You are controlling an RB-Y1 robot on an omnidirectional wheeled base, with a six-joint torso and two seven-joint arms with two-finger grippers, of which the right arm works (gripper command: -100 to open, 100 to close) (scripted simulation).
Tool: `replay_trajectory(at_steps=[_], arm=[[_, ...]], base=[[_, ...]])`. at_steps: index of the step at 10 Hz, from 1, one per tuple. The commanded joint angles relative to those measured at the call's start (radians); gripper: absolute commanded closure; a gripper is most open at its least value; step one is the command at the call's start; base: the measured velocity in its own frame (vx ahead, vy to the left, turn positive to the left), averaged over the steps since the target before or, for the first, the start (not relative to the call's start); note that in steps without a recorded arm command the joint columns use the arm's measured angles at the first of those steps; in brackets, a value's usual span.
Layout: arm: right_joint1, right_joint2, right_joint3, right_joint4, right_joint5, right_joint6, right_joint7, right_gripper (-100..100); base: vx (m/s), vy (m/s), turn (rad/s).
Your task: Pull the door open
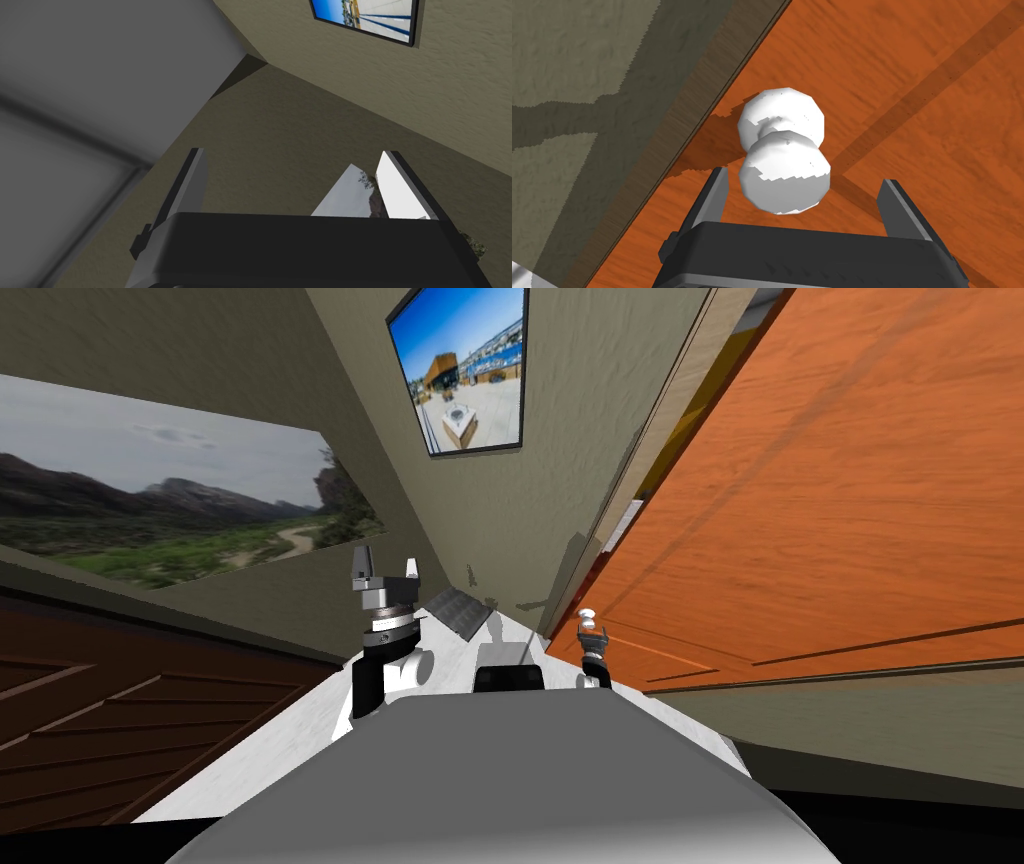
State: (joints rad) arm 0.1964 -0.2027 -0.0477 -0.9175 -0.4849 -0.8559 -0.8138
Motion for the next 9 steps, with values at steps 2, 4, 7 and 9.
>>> replay_trajectory(at_steps=[2,4,7,9], arm=[[-0.001,0.008,0.014,-0.010,-0.029,0.006,-0.071,-100],[-0.002,0.014,0.023,-0.017,-0.047,0.009,-0.109,-100],[-0.005,0.025,0.040,-0.030,-0.082,0.017,-0.182,-100],[-0.007,0.035,0.055,-0.042,-0.114,0.023,-0.246,-100]], base=[[-0.056,0.001,0.023],[-0.070,-0.011,0.034],[-0.065,-0.011,0.032],[-0.068,-0.001,0.035]])
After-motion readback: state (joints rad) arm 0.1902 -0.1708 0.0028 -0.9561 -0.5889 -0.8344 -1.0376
